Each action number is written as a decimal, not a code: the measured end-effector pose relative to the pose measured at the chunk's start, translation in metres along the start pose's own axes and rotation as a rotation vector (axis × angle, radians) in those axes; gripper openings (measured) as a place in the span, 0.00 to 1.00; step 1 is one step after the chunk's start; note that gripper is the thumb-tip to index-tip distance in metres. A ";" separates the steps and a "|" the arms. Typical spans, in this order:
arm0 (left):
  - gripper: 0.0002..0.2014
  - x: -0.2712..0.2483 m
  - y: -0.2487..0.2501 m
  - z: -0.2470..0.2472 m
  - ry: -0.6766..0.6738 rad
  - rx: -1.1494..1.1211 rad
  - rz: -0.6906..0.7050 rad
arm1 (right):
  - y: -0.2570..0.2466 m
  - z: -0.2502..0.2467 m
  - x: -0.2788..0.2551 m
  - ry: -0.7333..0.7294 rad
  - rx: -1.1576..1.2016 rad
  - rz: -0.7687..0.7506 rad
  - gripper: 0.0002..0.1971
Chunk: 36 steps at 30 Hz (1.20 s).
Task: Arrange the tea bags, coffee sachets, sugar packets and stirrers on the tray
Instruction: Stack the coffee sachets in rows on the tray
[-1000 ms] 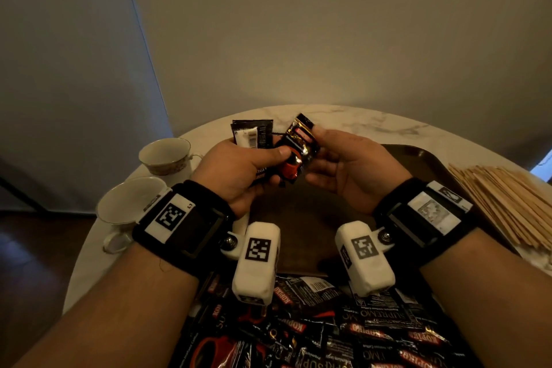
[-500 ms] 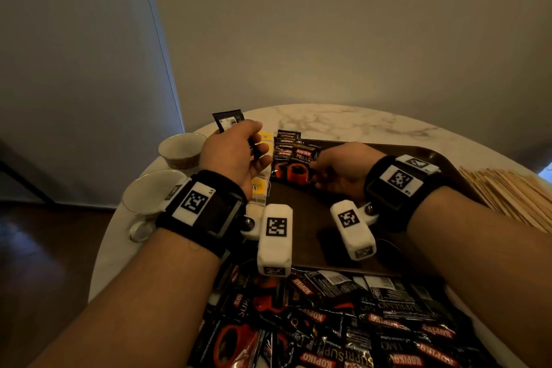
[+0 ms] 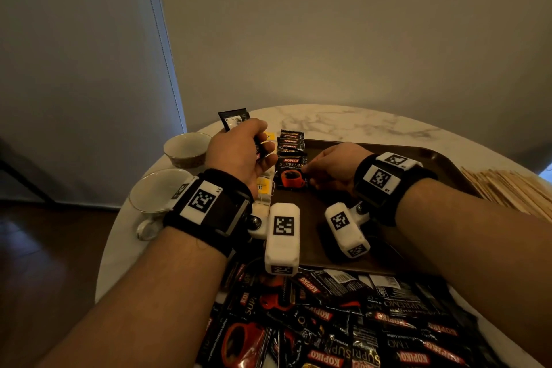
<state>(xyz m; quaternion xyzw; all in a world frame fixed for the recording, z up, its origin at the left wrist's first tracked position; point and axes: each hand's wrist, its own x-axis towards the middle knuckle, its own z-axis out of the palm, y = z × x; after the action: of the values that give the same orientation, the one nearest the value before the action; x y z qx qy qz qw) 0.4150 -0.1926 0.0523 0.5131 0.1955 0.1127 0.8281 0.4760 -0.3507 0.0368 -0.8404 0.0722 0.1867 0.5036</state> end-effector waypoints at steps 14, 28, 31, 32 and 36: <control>0.08 -0.002 0.001 -0.001 -0.095 -0.043 -0.040 | -0.002 0.002 0.004 -0.011 -0.048 0.008 0.15; 0.15 -0.017 -0.019 0.015 -0.229 0.133 -0.071 | 0.022 -0.029 -0.052 -0.256 0.377 -0.327 0.13; 0.14 -0.016 -0.021 0.016 -0.216 0.099 -0.092 | 0.029 -0.024 -0.048 -0.268 0.486 -0.389 0.10; 0.14 -0.016 -0.020 0.015 -0.197 0.080 -0.102 | 0.030 -0.023 -0.046 -0.269 0.509 -0.410 0.09; 0.10 -0.014 -0.016 0.016 -0.121 0.059 -0.080 | 0.028 -0.027 -0.046 -0.273 0.494 -0.496 0.13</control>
<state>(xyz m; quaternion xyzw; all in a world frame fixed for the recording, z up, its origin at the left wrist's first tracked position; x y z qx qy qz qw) 0.4096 -0.2178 0.0472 0.5351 0.1685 0.0424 0.8268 0.4314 -0.3909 0.0434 -0.6528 -0.1584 0.1462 0.7262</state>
